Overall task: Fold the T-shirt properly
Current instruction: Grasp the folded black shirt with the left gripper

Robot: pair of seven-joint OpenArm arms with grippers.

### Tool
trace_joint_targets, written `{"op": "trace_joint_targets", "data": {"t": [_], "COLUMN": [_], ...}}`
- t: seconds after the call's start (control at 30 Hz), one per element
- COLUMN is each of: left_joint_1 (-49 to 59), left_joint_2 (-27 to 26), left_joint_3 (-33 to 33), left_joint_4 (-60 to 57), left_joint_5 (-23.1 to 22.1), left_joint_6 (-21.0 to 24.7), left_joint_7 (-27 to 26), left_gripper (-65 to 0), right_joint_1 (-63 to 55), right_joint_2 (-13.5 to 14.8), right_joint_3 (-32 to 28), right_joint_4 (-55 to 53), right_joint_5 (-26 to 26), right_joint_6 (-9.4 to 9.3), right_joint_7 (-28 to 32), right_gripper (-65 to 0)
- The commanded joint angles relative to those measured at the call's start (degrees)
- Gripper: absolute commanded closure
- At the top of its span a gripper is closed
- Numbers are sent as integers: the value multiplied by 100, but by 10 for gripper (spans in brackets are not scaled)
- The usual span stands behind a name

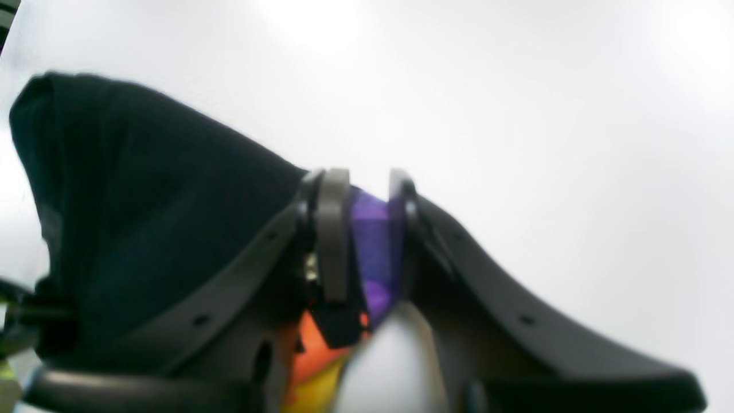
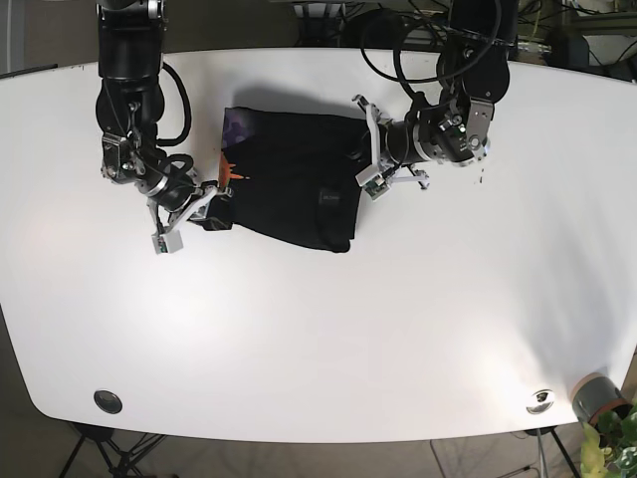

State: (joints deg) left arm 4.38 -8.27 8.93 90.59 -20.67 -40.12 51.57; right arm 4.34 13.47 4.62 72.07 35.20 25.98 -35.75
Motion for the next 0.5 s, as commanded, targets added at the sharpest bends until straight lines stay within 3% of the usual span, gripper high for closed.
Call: {"op": "trace_joint_targets", "data": {"t": [0.0,0.23,0.47], "left_joint_1": [-267,-926,-1506], "left_joint_2": [-30,111,120], "left_joint_3": [8,17,17], "left_joint_4": [-193,-1107,-1837], "left_joint_5": [251,1042,1552], "left_joint_6": [25,12,16], "left_joint_7": [69,43,-529], "left_gripper": [-10,-10,-10], "right_joint_1": [107,-60,-394], "right_joint_2": [134,169,239], "right_joint_3": [26,43,34], "right_joint_4": [41,103,586], "right_joint_5": [27,18,18], "right_joint_6": [79,132,132], "right_joint_7": [89,98,98], "right_gripper": [-108,-108,-108]}}
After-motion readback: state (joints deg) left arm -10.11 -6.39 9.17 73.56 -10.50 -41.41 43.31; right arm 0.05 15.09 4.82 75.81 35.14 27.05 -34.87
